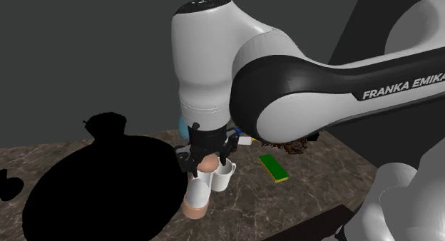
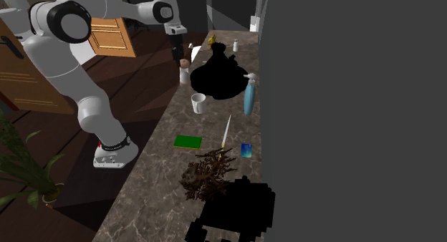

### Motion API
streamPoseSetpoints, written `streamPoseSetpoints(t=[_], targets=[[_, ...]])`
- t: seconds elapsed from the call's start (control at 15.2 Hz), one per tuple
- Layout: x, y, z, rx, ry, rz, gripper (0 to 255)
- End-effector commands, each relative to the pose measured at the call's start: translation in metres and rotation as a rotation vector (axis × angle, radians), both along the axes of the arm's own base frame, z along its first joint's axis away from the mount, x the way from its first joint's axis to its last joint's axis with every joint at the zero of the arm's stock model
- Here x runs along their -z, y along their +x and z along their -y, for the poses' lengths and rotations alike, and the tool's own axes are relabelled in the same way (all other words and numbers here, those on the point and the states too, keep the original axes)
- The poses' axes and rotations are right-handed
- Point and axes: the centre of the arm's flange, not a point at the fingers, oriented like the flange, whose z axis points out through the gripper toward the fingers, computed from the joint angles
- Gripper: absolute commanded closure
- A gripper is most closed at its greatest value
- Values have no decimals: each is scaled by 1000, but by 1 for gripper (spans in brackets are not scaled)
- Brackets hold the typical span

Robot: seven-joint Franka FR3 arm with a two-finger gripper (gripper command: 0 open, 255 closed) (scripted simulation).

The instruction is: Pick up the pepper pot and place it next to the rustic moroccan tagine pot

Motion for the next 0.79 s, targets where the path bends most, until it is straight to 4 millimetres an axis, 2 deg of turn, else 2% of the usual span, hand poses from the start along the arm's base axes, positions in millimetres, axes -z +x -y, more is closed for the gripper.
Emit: streamPoseSetpoints(t=[0.0,0.73], targets=[[11,0,0,0,0,1,255],[69,0,0,0,0,1,255]])
